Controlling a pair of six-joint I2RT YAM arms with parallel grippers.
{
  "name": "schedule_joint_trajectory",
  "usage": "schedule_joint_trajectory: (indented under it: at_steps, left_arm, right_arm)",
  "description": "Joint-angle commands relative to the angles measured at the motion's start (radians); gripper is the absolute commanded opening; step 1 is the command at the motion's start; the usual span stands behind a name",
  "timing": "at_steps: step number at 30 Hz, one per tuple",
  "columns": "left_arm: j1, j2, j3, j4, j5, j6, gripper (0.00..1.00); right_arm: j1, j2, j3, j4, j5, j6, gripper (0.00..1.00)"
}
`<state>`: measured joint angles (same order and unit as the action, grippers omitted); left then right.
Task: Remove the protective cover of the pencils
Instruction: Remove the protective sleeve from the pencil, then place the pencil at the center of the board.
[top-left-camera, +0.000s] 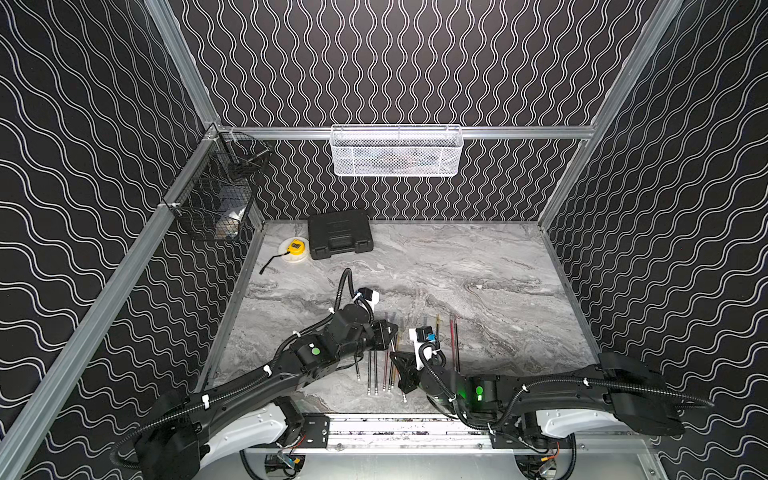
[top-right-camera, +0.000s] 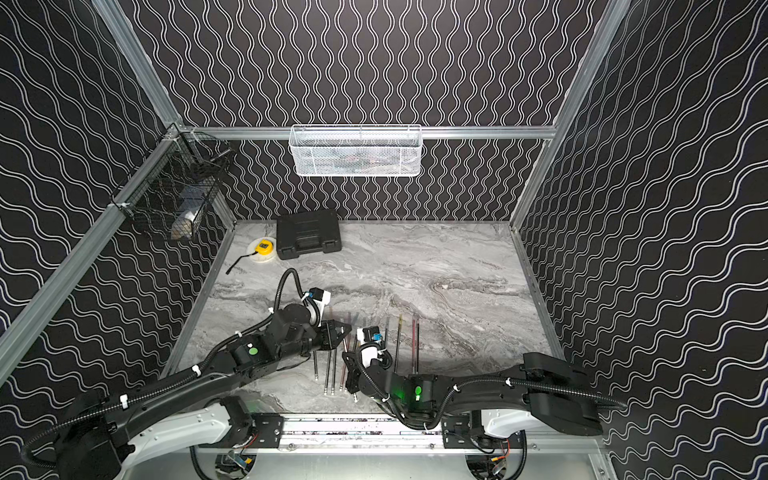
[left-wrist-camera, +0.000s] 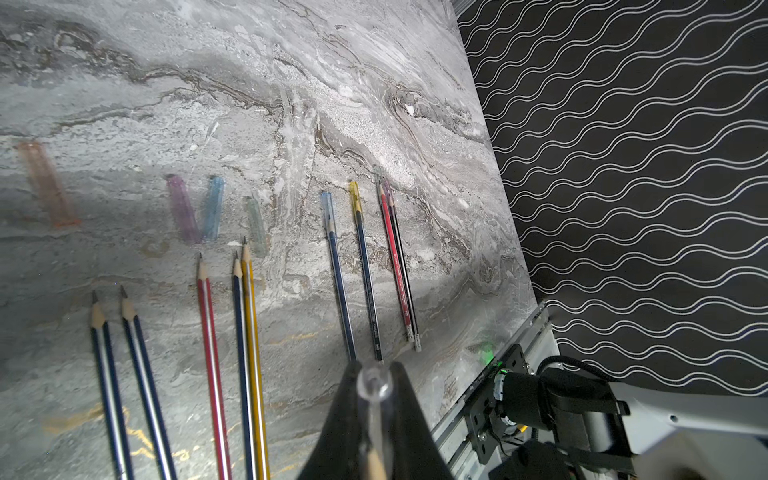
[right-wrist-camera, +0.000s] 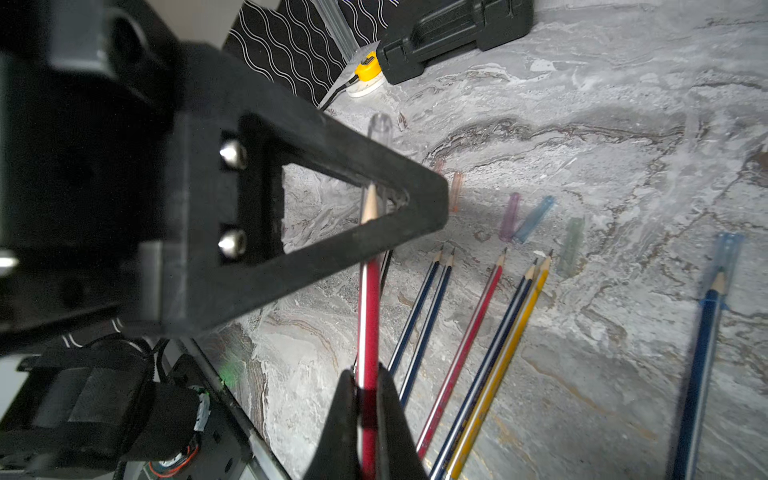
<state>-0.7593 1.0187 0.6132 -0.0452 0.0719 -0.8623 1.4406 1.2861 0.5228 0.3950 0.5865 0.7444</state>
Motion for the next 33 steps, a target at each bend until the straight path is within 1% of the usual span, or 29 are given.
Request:
schedule_joint_trajectory:
  at_steps: [1, 7, 15, 20, 23, 26, 30, 33]
  left_arm:
    - [0.039, 0.0, 0.01, 0.069, -0.221, 0.012, 0.13]
    - [0.079, -0.011, 0.001, 0.076, -0.211, -0.001, 0.13]
    - [0.139, -0.014, -0.017, 0.11, -0.173, -0.056, 0.12]
    - [0.153, -0.013, -0.018, 0.102, -0.179, -0.052, 0.13]
    - [0.153, 0.0, -0.015, 0.092, -0.188, -0.037, 0.13]
    - [0.154, 0.027, -0.007, 0.091, -0.184, -0.022, 0.13]
    - [0.152, 0.094, 0.026, 0.086, -0.162, 0.005, 0.13]
    - [0.152, 0.143, 0.041, 0.103, -0.136, 0.014, 0.13]
  right_arm:
    - [0.021, -0.009, -0.009, -0.009, -0.111, -0.021, 0.0]
    - [0.035, -0.005, -0.007, -0.002, -0.105, -0.021, 0.0]
    - [0.056, 0.048, 0.012, 0.032, -0.097, -0.023, 0.0]
    - [0.07, 0.035, 0.011, 0.01, -0.054, -0.01, 0.0]
    - [0.069, 0.004, -0.008, -0.037, 0.009, 0.047, 0.0]
    - [0.069, -0.024, -0.029, -0.114, 0.098, 0.151, 0.0]
    - [0.066, -0.027, -0.021, -0.302, 0.219, 0.356, 0.0]
    - [0.055, -0.009, -0.021, -0.355, 0.232, 0.432, 0.0]
